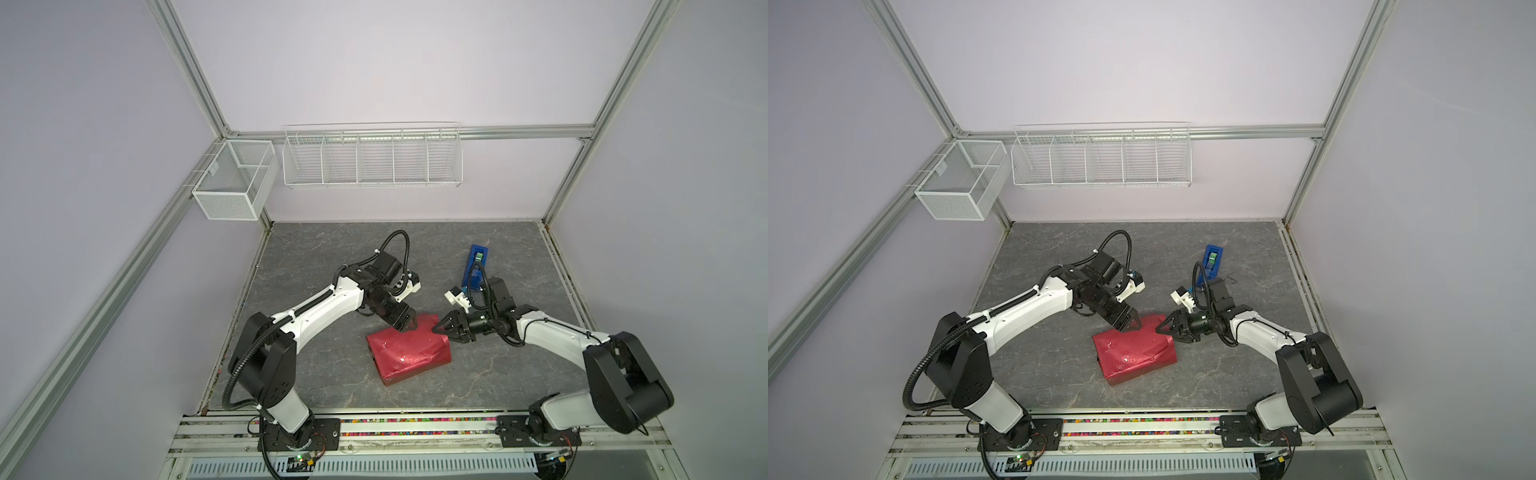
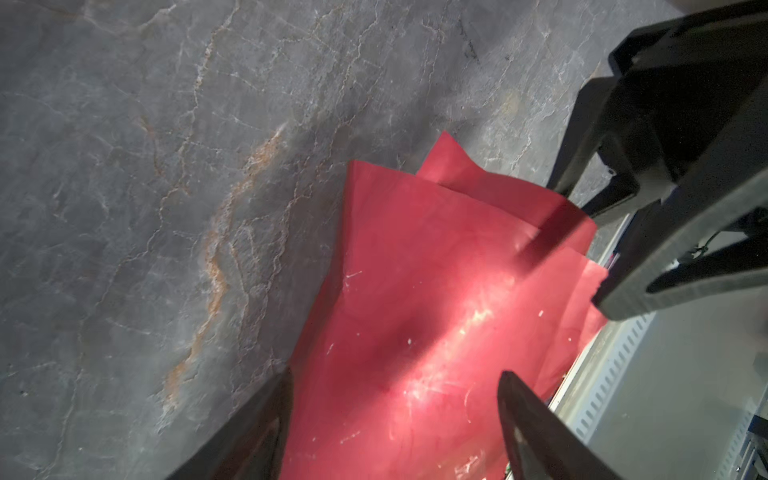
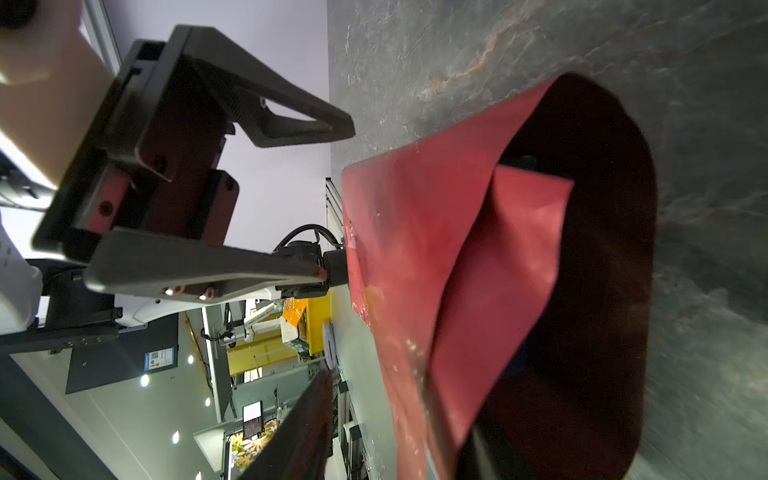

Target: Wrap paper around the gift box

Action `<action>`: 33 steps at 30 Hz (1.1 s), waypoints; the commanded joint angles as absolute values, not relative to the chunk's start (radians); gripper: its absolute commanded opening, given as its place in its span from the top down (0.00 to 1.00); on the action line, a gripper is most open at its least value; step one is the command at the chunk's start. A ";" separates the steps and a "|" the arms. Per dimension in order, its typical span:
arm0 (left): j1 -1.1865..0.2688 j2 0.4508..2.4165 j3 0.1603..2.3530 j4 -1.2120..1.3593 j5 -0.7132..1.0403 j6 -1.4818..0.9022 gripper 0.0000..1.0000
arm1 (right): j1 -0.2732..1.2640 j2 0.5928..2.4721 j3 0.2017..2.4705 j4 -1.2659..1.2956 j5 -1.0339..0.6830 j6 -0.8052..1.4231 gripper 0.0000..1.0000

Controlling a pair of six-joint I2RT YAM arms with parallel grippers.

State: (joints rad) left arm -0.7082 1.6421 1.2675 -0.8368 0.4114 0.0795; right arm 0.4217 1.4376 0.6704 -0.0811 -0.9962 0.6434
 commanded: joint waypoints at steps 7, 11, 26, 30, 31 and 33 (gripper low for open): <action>-0.715 1.624 1.236 -0.832 0.401 0.065 0.22 | 0.451 1.514 0.664 0.032 -1.030 0.717 0.66; -0.715 1.607 1.236 -0.832 0.370 0.055 0.22 | 0.459 1.511 0.687 0.002 -1.008 0.717 0.80; -0.694 1.373 1.209 -0.755 0.175 -0.061 0.22 | 0.533 1.336 1.030 -0.655 -0.831 0.468 0.93; -0.694 1.310 1.170 -0.705 0.165 -0.078 0.21 | 0.564 1.326 1.150 -0.827 -0.745 0.410 0.93; -0.693 1.294 1.154 -0.686 0.161 -0.084 0.21 | 0.573 1.332 1.179 -0.864 -0.717 0.397 0.93; -0.693 1.266 1.120 -0.650 0.150 -0.099 0.20 | 0.590 1.354 1.212 -0.923 -0.667 0.381 0.93</action>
State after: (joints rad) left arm -0.6975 1.2999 1.1576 -0.7025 0.1780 -0.0650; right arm 0.5697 1.3483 1.1736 -0.7517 -0.7479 0.4568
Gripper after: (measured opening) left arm 0.795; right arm 0.070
